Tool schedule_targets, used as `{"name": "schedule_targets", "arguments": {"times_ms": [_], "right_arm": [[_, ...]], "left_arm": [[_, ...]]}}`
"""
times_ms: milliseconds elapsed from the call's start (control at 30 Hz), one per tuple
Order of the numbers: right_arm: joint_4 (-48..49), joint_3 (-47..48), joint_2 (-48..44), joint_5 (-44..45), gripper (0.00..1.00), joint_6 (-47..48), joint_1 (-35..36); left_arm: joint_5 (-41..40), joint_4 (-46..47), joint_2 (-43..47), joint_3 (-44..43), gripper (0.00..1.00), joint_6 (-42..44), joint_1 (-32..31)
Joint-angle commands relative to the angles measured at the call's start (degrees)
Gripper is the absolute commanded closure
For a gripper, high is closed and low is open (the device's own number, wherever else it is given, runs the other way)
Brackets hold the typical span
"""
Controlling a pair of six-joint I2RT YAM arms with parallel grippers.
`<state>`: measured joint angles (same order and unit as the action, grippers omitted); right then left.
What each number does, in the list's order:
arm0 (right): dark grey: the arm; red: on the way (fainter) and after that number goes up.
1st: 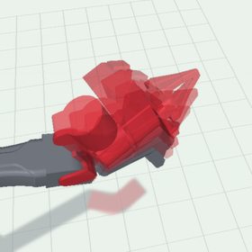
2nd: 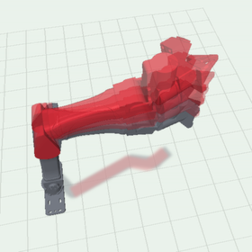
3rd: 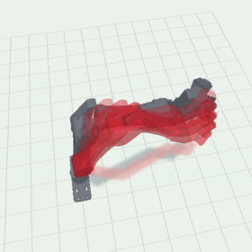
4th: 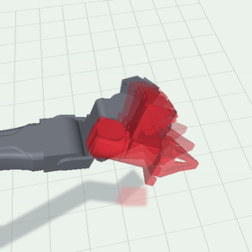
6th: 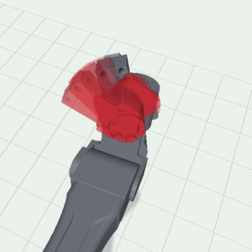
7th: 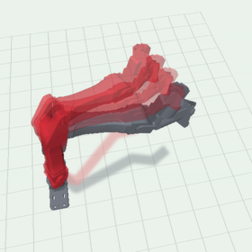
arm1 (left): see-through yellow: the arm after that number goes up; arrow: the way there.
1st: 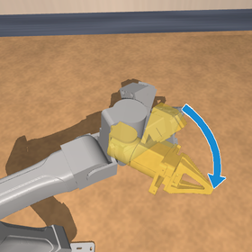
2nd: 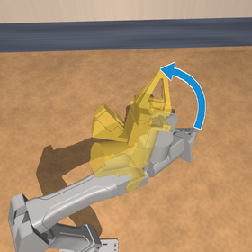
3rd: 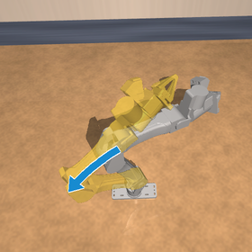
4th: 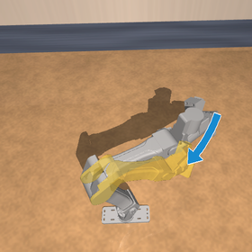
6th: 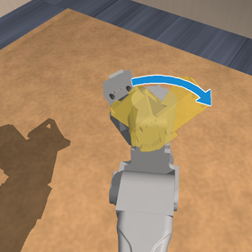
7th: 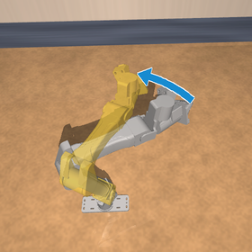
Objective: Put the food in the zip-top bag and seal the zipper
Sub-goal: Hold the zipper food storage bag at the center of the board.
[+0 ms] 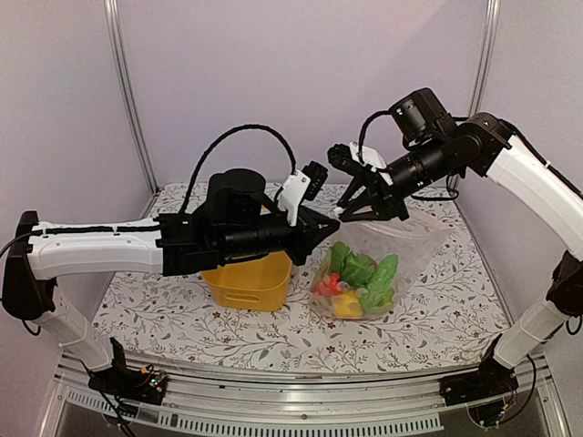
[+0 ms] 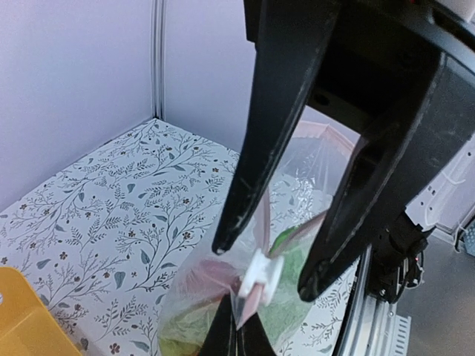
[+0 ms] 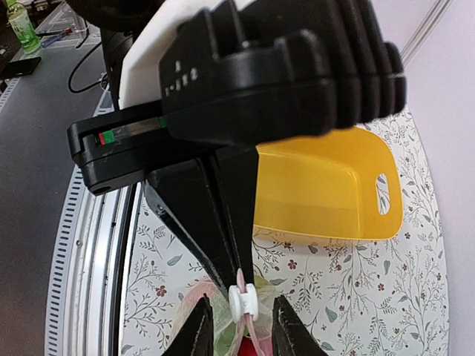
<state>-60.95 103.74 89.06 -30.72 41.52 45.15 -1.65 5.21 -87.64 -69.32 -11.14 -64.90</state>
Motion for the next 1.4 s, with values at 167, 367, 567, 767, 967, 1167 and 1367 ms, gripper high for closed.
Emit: {"name": "schedule_targets", "arguments": {"times_ms": [167, 367, 567, 767, 967, 1167, 1367], "right_arm": [[-1.73, -1.45, -0.2, 0.93, 0.74, 0.97, 0.88], [-1.05, -0.42, -0.19, 0.54, 0.78, 0.35, 1.0], [-0.51, -0.09, 0.22, 0.05, 0.85, -0.7, 1.01], [0.35, 0.05, 0.5, 0.71, 0.95, -1.7, 1.0], [0.09, -0.08, -0.01, 0.77, 0.97, -1.41, 1.0], [-0.16, -0.21, -0.2, 0.2, 0.97, -1.17, 1.04], [-0.26, -0.52, -0.08, 0.49, 0.97, -1.17, 1.0]], "left_arm": [[-1.26, 1.55, 1.33, 0.24, 1.0, 0.5, -0.7], [-1.08, 1.55, 1.08, 0.32, 1.0, 0.58, -0.77], [-1.07, 1.62, 1.1, 0.4, 1.0, 0.66, -0.7], [-1.33, 1.64, 0.99, 0.57, 1.0, 0.92, -0.74], [-1.71, 2.78, 1.06, 1.53, 0.73, 3.07, -0.62], [2.39, 2.91, 0.01, 1.84, 0.77, 7.44, 0.49], [4.85, 6.65, 0.65, 3.78, 0.87, 8.5, 0.91]]}}
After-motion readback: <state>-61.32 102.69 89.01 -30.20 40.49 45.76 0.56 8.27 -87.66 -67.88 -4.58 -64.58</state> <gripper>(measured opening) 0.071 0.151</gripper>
